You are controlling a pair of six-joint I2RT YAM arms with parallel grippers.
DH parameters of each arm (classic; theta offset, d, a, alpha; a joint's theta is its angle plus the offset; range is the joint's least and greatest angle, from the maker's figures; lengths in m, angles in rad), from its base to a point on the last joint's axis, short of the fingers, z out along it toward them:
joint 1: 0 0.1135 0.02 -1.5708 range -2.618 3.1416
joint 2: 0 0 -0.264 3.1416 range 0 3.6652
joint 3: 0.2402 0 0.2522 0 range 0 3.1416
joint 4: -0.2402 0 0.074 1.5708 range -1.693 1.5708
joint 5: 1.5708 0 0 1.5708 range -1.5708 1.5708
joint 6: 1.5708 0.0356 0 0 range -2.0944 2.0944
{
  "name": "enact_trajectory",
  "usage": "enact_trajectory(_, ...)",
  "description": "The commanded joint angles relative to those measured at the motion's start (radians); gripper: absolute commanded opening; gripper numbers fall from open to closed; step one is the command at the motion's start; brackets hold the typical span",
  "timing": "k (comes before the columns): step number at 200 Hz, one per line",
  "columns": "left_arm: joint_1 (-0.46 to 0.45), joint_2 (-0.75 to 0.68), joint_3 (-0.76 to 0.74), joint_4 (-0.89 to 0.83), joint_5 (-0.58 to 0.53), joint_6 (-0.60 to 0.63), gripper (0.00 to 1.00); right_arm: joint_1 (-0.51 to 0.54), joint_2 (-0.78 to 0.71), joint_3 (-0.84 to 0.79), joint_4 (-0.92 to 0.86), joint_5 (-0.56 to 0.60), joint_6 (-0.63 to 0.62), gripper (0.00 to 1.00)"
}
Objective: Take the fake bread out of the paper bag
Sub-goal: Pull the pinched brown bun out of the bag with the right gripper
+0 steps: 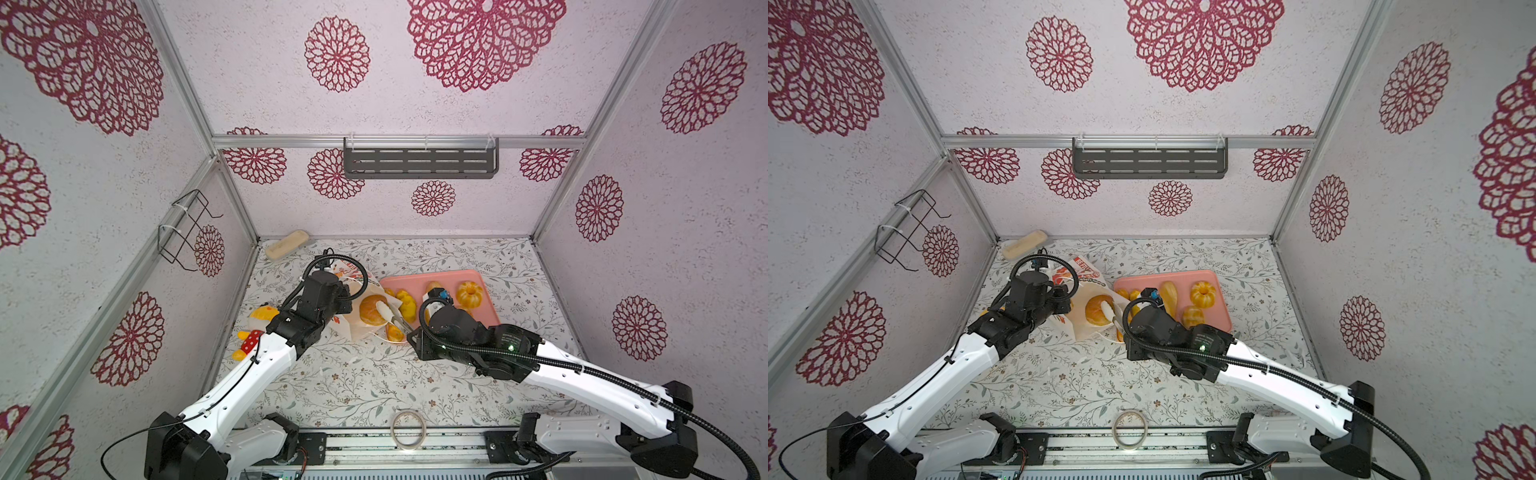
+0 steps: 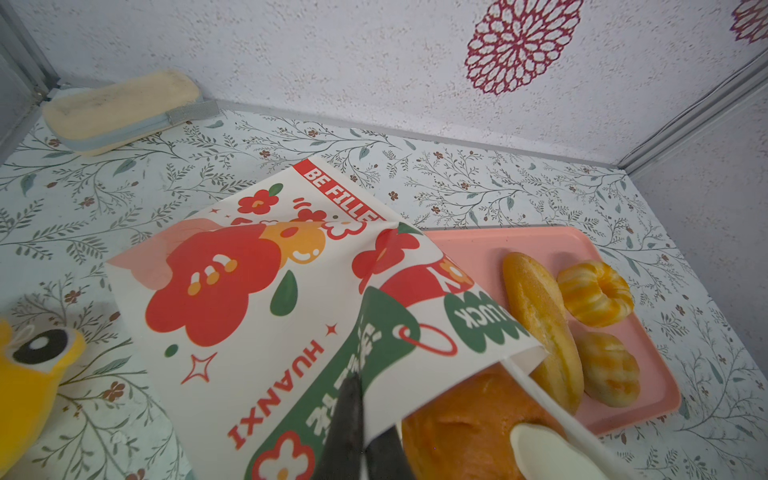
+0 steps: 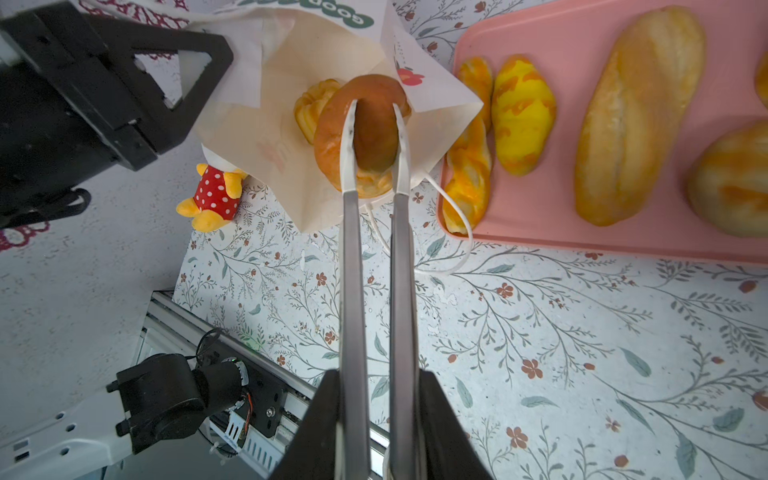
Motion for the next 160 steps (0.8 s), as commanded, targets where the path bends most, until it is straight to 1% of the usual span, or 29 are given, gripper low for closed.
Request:
enact_trajectory(1, -0.006, 0.002, 0.017, -0.033, -0.013, -0.017, 0.00, 0.027, -0.055, 0.001, -0.001, 0.063, 0.041, 0.00)
enact_trajectory(43, -0.003, 0.011, 0.026, -0.056, -0.068, -0.022, 0.00, 0.061, -0.162, -0.041, -0.010, 0.100, 0.103, 0.00)
enact_trajectory(50, -0.003, 0.015, 0.030, -0.064, -0.073, -0.023, 0.00, 0.097, -0.186, -0.052, -0.005, 0.114, 0.116, 0.00)
enact_trajectory(83, -0.002, 0.017, 0.049, -0.091, -0.078, -0.022, 0.00, 0.148, -0.258, -0.069, -0.046, 0.203, 0.163, 0.00)
enact_trajectory(116, 0.002, 0.012, 0.046, -0.098, -0.081, -0.020, 0.00, 0.150, -0.288, -0.036, -0.068, 0.288, 0.148, 0.00)
enact_trajectory(140, 0.002, 0.008, 0.043, -0.101, -0.081, -0.021, 0.00, 0.148, -0.266, 0.036, -0.117, 0.377, 0.131, 0.00)
enact_trajectory(160, 0.004, 0.004, 0.040, -0.104, -0.083, -0.021, 0.00, 0.132, -0.249, 0.080, -0.114, 0.408, 0.091, 0.00)
